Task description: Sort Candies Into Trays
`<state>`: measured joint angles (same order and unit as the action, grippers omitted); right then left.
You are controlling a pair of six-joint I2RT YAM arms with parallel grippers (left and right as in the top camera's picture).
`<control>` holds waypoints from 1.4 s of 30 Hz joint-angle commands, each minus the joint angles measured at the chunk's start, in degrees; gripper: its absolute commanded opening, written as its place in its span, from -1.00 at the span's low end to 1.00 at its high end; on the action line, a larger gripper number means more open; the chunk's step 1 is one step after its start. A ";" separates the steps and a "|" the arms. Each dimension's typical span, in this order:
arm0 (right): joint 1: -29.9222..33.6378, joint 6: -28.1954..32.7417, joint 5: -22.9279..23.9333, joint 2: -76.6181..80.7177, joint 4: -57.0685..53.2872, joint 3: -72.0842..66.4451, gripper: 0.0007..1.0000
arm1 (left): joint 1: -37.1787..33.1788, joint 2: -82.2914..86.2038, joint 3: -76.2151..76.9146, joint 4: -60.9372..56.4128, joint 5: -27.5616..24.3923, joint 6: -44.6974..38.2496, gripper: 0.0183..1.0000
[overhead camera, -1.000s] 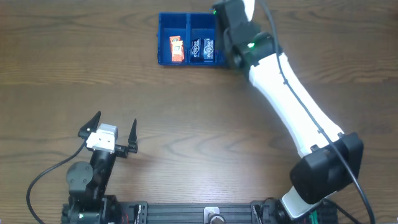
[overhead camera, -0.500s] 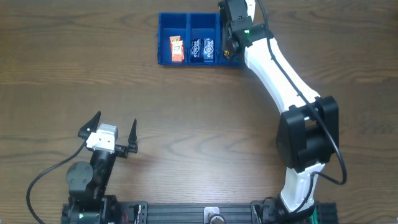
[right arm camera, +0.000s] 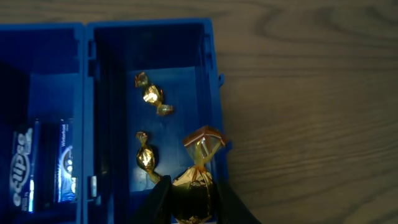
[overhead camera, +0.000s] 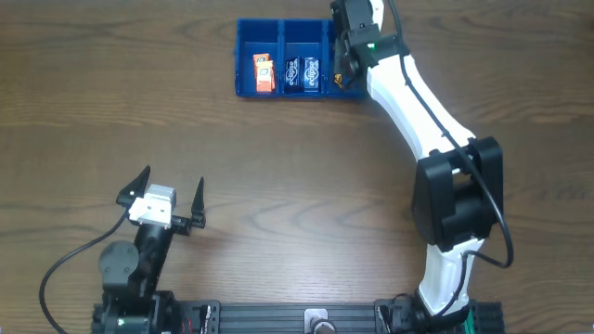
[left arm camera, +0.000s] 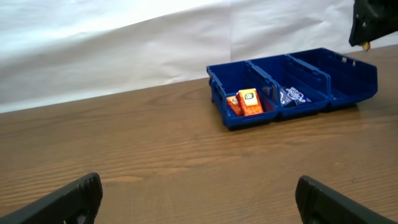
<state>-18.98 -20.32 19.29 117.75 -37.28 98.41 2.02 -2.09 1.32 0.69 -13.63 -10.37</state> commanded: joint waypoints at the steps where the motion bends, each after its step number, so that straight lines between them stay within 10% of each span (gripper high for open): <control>1: 0.09 0.68 -0.11 1.60 0.66 0.31 -0.61 | -0.17 0.33 -1.05 2.36 -1.22 -0.35 1.00; 11: 0.09 0.68 -0.13 1.64 0.96 0.31 -0.54 | -0.17 0.33 -1.05 2.36 -1.22 -0.35 1.00; 18: 0.09 0.68 -0.11 1.64 1.03 0.31 0.14 | -0.17 0.33 -1.05 2.36 -1.22 -0.35 1.00; 42: 0.35 2.23 -1.42 -12.81 -8.11 0.33 1.00 | -0.17 0.33 -1.05 2.36 -1.22 -0.35 1.00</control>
<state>-18.98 -19.03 17.56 111.22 -43.11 98.39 2.02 -2.09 1.32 0.71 -13.63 -10.37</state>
